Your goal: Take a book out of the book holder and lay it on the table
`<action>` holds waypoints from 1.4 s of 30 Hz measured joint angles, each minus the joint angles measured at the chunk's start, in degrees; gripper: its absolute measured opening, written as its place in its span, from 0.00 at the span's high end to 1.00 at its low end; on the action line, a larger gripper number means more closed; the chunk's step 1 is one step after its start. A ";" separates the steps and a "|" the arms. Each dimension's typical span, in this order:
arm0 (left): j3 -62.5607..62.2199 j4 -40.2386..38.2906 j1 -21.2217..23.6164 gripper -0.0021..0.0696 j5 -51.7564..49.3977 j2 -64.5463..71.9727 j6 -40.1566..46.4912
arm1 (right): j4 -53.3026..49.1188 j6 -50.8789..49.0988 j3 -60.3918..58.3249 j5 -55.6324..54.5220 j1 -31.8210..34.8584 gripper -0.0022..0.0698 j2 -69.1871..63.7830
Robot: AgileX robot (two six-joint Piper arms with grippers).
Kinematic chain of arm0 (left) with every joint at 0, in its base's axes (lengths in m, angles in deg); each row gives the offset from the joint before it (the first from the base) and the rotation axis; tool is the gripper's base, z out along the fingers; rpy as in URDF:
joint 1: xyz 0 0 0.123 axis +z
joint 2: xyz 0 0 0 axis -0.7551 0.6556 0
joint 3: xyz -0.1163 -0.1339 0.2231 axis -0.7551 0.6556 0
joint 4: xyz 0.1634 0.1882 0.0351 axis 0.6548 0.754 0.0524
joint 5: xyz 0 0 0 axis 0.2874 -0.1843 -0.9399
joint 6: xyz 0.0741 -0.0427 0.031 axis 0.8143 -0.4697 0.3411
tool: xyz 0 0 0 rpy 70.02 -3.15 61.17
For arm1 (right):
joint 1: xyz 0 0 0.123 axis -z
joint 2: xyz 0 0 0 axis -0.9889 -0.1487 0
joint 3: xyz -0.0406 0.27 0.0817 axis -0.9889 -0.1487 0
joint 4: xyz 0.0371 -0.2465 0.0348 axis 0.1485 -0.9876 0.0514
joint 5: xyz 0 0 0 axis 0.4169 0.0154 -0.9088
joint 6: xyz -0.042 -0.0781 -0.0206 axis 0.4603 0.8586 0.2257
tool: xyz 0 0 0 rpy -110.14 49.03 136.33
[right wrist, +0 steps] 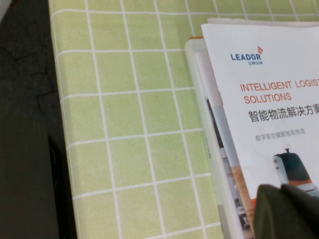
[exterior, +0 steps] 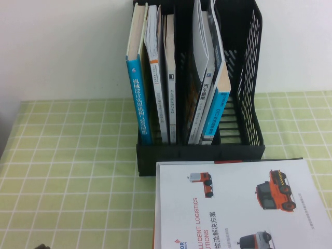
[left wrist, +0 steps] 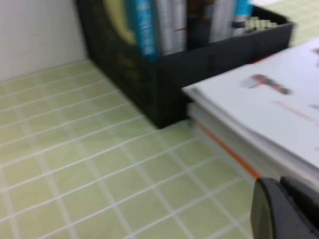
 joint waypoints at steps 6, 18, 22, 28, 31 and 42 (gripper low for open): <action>5.75 4.13 8.52 0.98 5.67 -5.68 -7.55 | 0.00 -0.10 0.00 0.00 0.00 0.97 0.00; 5.75 5.83 20.27 0.97 -1.41 -6.85 -12.23 | 0.05 -0.10 0.00 0.00 0.00 0.97 0.00; 5.75 5.72 20.27 0.97 -1.55 -6.85 -12.63 | 0.05 -0.10 0.00 0.00 0.00 0.97 0.00; 5.75 5.72 20.29 0.97 -1.55 -6.85 -12.63 | 0.05 -0.10 0.00 0.00 0.00 0.97 0.00; 5.75 5.72 20.29 0.97 -1.55 -6.85 -12.63 | 0.05 -0.10 0.00 0.00 0.00 0.97 0.00; 5.75 5.72 20.39 0.97 -1.55 -6.85 -12.63 | 9.50 0.11 0.00 0.33 18.07 0.97 14.32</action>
